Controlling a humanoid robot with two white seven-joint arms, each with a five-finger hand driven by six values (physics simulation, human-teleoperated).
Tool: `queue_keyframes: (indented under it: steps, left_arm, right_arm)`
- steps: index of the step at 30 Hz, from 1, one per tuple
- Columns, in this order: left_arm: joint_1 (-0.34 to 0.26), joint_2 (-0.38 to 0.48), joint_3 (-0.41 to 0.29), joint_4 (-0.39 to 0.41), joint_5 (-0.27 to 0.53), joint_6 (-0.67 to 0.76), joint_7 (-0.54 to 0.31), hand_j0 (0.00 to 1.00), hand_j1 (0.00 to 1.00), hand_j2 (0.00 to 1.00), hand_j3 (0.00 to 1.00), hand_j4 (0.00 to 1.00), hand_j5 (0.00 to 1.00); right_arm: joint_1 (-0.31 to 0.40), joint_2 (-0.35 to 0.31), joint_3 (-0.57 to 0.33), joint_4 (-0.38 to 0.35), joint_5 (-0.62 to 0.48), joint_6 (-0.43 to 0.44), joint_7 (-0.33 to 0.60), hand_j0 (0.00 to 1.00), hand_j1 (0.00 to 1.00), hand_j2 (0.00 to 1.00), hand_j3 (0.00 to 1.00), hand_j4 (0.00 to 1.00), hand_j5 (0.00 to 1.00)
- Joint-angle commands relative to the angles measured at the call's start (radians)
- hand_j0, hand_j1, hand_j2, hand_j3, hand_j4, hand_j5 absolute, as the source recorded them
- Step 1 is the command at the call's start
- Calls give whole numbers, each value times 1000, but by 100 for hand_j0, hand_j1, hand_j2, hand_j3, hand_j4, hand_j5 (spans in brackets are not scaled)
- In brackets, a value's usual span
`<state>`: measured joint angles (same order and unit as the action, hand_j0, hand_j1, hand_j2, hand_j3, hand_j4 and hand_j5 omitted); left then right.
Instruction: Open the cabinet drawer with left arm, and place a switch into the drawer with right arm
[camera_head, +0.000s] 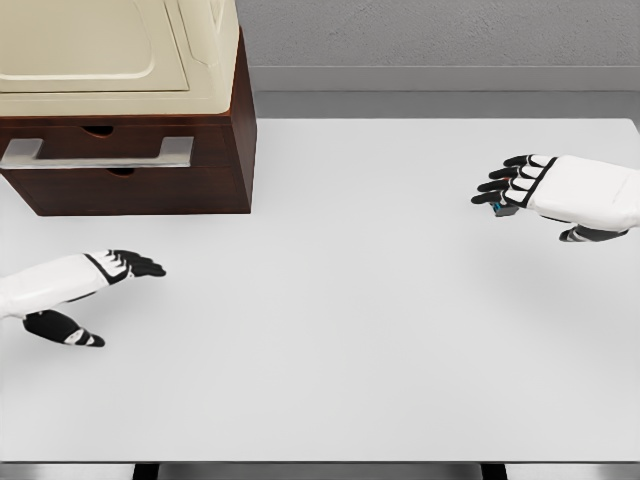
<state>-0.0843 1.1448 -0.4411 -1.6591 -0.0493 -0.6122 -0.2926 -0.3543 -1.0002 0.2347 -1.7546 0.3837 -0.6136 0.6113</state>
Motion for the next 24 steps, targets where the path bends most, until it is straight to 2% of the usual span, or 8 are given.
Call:
queue_keyframes:
  steps: [1, 6, 9, 11, 13, 16, 17, 24]
  left_arm:
    - [-2, 6, -2, -18, 6, 1, -3, 100, 100, 100, 100, 100, 100]
    - [-15, 19, -11, -34, 37, 1, 6, 100, 100, 100, 100, 100, 100]
    - [-87, 50, -39, -77, 89, 1, -6, 100, 100, 100, 100, 100, 100]
    - [-135, 73, -120, -103, 227, 1, -13, 100, 100, 100, 100, 100, 100]
    - [-176, 70, -125, -103, 262, 1, -69, 100, 100, 100, 100, 100, 100]
    - [-218, 85, -125, -103, 555, 1, -318, 100, 100, 100, 100, 100, 100]
    - [-250, 84, -125, -103, 634, 1, -318, 100, 100, 100, 100, 100, 100]
    - [-402, 121, -119, -103, 674, 270, -318, 99, 99, 99, 99, 99, 99]
  right_arm:
    - [2, -2, 0, 0, -5, 3, 0, 100, 100, 100, 100, 100, 100]
    - [-2, -9, -14, 29, -13, 3, 0, 100, 100, 100, 100, 100, 100]
    - [-51, -41, 3, 148, -6, 3, 0, 100, 100, 100, 100, 100, 100]
    - [-103, -38, 26, 161, -9, 3, 0, 100, 100, 100, 100, 100, 100]
    - [-121, -37, 28, 161, 3, 3, 0, 100, 100, 100, 100, 100, 100]
    - [-156, -34, 23, 194, 3, 3, 0, 100, 100, 100, 100, 100, 100]
    - [-160, -23, 25, 236, -5, 3, 0, 100, 100, 100, 100, 100, 100]
    - [-376, 130, 242, 441, 3, 3, 0, 100, 100, 100, 100, 100, 100]
